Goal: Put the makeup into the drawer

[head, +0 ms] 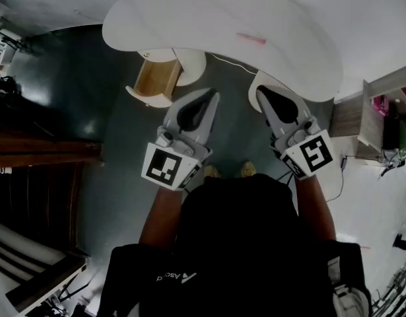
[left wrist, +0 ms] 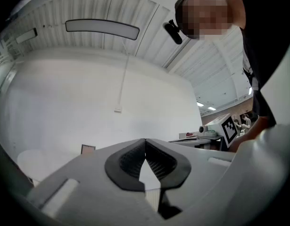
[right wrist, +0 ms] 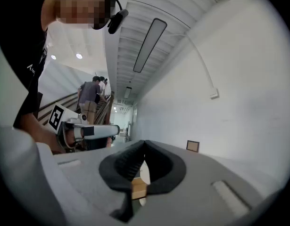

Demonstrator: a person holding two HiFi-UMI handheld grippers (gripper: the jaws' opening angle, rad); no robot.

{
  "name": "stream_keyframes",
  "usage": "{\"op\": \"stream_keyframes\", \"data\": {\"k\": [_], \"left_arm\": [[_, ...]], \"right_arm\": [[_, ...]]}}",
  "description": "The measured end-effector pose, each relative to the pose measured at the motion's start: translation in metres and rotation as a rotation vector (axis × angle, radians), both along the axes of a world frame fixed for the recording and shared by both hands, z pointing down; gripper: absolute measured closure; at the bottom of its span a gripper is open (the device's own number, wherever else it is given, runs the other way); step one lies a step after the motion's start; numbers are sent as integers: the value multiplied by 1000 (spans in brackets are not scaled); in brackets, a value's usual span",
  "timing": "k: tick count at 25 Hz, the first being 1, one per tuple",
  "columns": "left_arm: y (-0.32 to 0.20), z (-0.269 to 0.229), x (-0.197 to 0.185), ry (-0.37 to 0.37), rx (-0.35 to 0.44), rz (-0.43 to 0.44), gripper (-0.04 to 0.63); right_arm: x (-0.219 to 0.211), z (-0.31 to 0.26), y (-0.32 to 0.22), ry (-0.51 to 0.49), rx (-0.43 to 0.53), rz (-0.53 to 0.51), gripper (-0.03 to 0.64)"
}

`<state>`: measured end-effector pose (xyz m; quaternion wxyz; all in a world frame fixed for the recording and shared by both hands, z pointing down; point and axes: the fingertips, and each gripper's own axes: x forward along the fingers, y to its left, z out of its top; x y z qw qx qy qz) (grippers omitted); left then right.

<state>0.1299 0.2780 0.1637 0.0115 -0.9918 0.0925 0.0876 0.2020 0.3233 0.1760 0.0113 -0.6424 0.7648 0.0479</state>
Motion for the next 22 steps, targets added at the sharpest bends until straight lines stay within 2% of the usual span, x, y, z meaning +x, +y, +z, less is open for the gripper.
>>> {"op": "stream_keyframes", "data": {"k": [10,14,22], "left_arm": [[-24,-2,-21,18,0,30,584],[-35,-1,-31,31,-1,53,584],[-60,1,-18,39,-14,72,584]], "right_arm": [[-5,12,-20,1,-69,66,614],[-3,25,-31,38,-135,83,614],[51,52,-69,158,-289,111,614]]}}
